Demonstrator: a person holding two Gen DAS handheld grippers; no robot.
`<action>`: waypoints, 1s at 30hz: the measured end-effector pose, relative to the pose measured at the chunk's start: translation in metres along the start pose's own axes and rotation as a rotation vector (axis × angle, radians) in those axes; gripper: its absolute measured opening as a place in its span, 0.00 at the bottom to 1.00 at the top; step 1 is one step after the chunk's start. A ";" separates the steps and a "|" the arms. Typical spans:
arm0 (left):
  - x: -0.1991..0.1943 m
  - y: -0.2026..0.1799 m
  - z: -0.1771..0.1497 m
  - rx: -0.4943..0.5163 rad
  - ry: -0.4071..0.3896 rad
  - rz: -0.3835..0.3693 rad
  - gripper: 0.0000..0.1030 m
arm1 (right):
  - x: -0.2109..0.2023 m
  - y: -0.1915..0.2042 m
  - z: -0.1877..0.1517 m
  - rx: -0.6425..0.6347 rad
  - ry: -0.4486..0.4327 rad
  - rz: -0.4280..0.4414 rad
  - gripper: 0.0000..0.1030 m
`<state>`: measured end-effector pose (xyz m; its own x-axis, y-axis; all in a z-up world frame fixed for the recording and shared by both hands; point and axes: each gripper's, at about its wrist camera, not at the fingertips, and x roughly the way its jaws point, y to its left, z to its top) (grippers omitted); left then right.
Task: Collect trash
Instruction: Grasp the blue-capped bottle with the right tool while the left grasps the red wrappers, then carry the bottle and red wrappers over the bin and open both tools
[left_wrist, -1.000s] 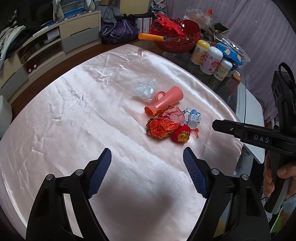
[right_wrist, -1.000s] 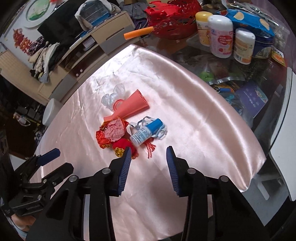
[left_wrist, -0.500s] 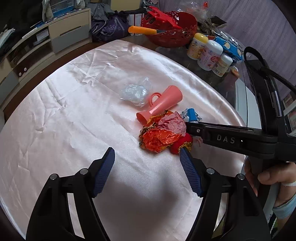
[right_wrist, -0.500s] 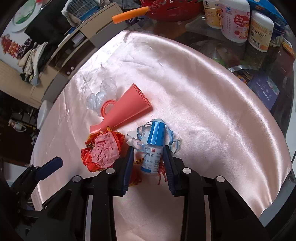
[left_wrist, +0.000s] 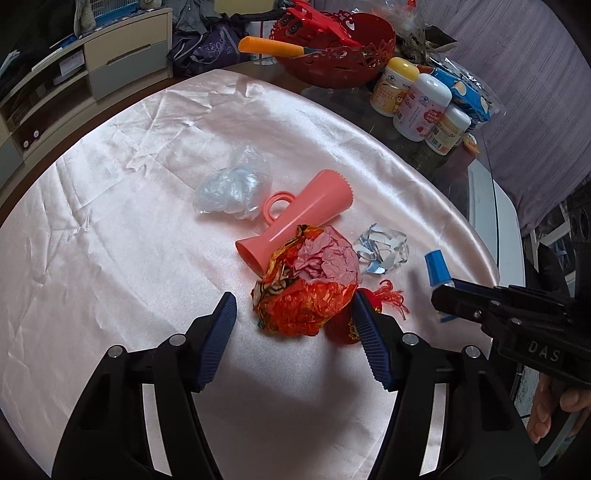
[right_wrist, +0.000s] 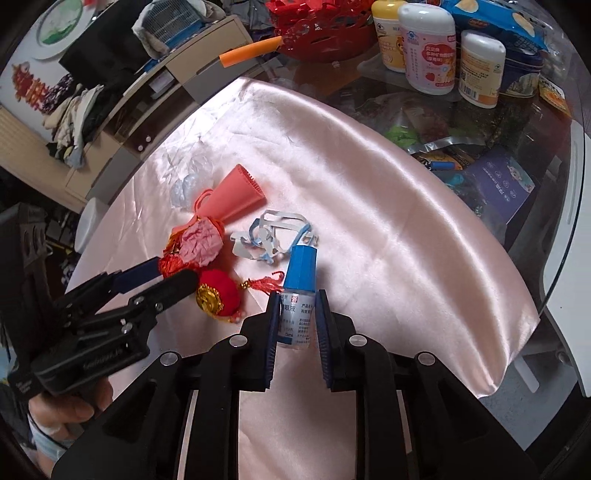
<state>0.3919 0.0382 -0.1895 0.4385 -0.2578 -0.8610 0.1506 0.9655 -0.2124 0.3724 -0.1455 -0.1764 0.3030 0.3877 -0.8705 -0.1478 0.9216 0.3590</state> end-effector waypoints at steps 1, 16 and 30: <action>0.001 -0.001 0.002 0.001 -0.002 -0.007 0.52 | -0.002 -0.002 -0.002 -0.002 -0.001 -0.005 0.20; -0.044 -0.013 -0.007 0.018 -0.064 0.046 0.39 | -0.031 -0.003 -0.034 -0.007 -0.026 -0.010 0.20; -0.108 -0.084 -0.062 0.102 -0.101 0.000 0.40 | -0.107 -0.025 -0.089 -0.005 -0.136 -0.072 0.20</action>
<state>0.2773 -0.0126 -0.1077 0.5247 -0.2651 -0.8089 0.2375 0.9581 -0.1599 0.2596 -0.2124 -0.1222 0.4378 0.3205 -0.8400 -0.1259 0.9469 0.2957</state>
